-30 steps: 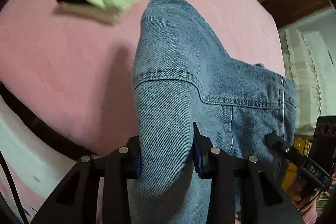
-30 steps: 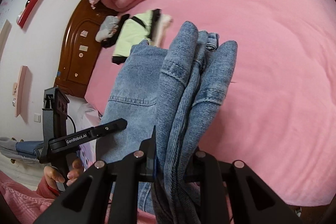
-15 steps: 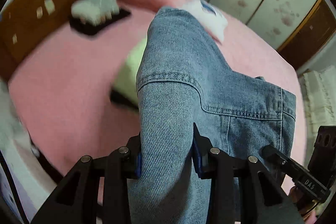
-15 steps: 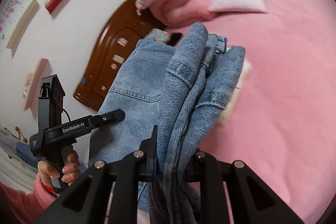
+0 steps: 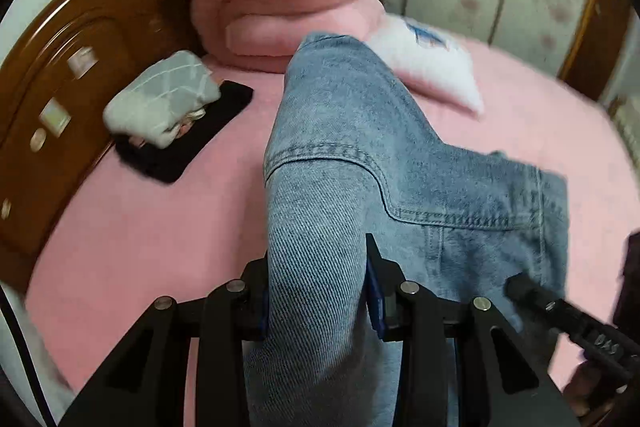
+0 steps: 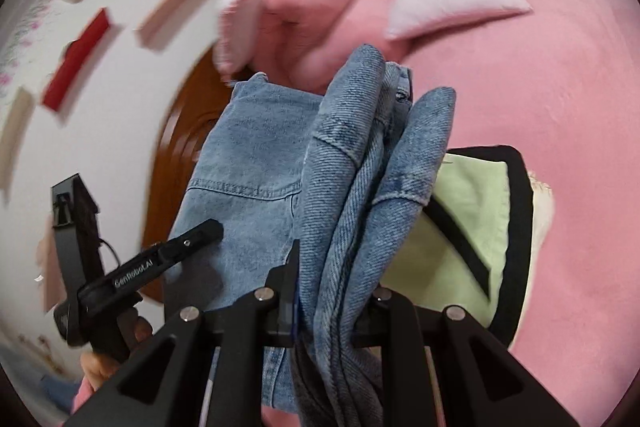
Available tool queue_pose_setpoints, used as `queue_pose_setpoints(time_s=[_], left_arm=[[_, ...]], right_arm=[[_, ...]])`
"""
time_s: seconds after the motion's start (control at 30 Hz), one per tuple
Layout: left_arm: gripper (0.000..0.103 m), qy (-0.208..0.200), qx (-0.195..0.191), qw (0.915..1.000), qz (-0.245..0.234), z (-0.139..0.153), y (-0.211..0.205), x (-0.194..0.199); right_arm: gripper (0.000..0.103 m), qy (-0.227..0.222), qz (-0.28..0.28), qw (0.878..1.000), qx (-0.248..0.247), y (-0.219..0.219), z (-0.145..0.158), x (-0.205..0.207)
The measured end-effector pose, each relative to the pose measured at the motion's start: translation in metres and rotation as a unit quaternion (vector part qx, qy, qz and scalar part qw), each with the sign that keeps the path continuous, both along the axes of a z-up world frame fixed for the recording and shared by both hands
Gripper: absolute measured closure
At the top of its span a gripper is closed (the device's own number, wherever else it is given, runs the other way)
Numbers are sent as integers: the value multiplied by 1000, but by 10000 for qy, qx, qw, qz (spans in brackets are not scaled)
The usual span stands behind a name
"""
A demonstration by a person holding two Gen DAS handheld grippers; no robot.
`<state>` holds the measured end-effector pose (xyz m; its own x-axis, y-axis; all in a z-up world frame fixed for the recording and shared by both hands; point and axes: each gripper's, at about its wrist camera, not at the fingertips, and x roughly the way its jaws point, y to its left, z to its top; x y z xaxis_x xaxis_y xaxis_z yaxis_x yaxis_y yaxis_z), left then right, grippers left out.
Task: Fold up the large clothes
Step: 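Carry the lifted denim bundle with both grippers toward the clothes stack, then lower the denim bundle onto the clothes stack and open both grippers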
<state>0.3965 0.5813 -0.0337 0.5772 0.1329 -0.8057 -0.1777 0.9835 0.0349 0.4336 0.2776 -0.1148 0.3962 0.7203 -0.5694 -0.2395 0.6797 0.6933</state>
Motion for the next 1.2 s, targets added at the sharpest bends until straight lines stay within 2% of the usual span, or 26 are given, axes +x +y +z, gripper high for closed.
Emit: queue_pose_setpoints(time_s=[0.07, 0.1, 0.13, 0.17, 0.23, 0.3, 0.37, 0.43, 0.5, 0.63, 0.7, 0.8, 0.93, 1.0, 1.13, 1.2], left_arm=[[68, 417, 93, 9991, -74, -52, 2, 22], [68, 587, 190, 9981, -15, -72, 2, 25], [65, 575, 262, 9980, 39, -83, 3, 27], [61, 531, 279, 9982, 67, -91, 4, 27], [58, 269, 55, 9996, 28, -96, 9, 22], [56, 152, -90, 9997, -181, -102, 16, 21], [54, 90, -48, 9994, -339, -111, 23, 23], [52, 4, -128, 9993, -340, -120, 32, 26], [49, -138, -184, 9993, -281, -126, 37, 23], [45, -358, 163, 9987, -338, -134, 26, 14], [44, -410, 259, 9984, -296, -135, 23, 12], [39, -372, 357, 9986, -144, -132, 18, 10], [37, -309, 80, 9990, 323, -130, 15, 4], [37, -250, 117, 9985, 464, -128, 11, 1], [35, 4, 179, 9987, 472, -121, 3, -9], [35, 113, 475, 9982, 334, -118, -3, -23]], right_arm=[[88, 227, 158, 9973, -680, 15, -36, 14], [87, 458, 127, 9953, -847, 15, -54, 17], [87, 570, 62, 9939, -944, 13, -65, 19], [87, 642, 43, 9931, -984, 7, -79, 20], [86, 534, 192, 9947, -861, -1, -90, 18], [85, 447, 458, 9928, -1012, 0, -94, 20], [84, 362, 663, 9915, -1062, 3, -93, 18], [84, 257, 747, 9907, -1104, 4, -95, 17], [84, 285, 683, 9921, -1018, -3, -100, 5], [83, 762, 246, 9960, -404, -14, -117, 5], [83, 791, 98, 9961, -366, -14, -121, 2], [83, 702, 42, 9960, -552, -8, -119, 0], [83, 869, 66, 9940, -661, -2, -119, 6], [82, 906, 156, 9919, -872, 1, -117, 9], [77, 733, 388, 9832, -1626, 15, -106, 9], [75, 821, 399, 9810, -1715, 17, -104, 10]])
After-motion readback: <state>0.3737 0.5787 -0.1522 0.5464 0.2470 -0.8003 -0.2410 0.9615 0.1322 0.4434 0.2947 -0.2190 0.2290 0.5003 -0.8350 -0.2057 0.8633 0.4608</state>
